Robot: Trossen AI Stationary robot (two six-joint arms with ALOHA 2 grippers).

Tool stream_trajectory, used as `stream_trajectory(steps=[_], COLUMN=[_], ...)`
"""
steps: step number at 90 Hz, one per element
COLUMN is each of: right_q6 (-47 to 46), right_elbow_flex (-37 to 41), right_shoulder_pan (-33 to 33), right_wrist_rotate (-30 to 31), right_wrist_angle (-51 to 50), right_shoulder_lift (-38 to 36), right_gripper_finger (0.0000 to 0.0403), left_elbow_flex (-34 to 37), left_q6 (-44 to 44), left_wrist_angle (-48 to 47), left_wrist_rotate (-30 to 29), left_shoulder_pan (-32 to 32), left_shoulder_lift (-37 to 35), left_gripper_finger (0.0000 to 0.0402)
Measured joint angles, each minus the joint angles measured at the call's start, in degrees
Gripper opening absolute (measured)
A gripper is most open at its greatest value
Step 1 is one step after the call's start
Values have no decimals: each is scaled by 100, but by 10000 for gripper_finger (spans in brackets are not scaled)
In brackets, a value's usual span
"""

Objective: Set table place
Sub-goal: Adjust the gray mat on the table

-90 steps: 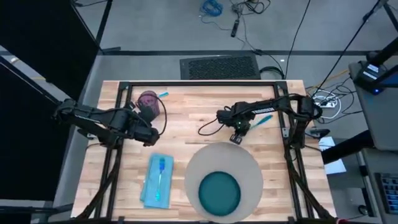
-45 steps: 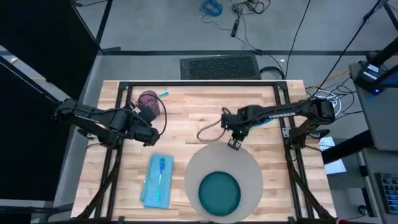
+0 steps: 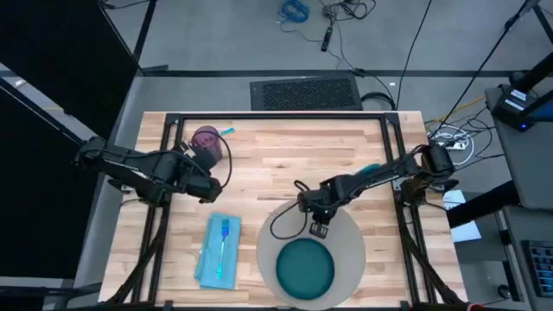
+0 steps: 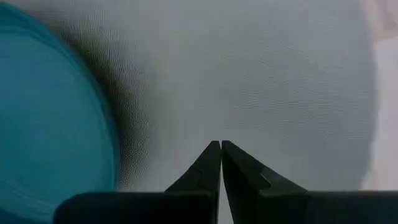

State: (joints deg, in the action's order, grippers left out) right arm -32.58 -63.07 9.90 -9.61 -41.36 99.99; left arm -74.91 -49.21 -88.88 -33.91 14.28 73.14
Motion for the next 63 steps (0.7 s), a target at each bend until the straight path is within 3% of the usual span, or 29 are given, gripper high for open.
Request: stream_trajectory(steps=[28, 63], right_q6=[-54, 203], right_elbow_flex=[-3, -65], right_shoulder_pan=[117, -110], right_wrist_rotate=[-141, -103], right_wrist_angle=[580, 1313], right_shoulder_lift=[584, 688], right_gripper_finger=[0, 0], left_elbow_flex=[0, 0], left_q6=[2, 4], left_wrist_angle=[-3, -7], left_wrist_rotate=[34, 37], left_shoulder_pan=[0, 0], left_shoulder_lift=[0, 0], left_gripper_finger=[0, 0])
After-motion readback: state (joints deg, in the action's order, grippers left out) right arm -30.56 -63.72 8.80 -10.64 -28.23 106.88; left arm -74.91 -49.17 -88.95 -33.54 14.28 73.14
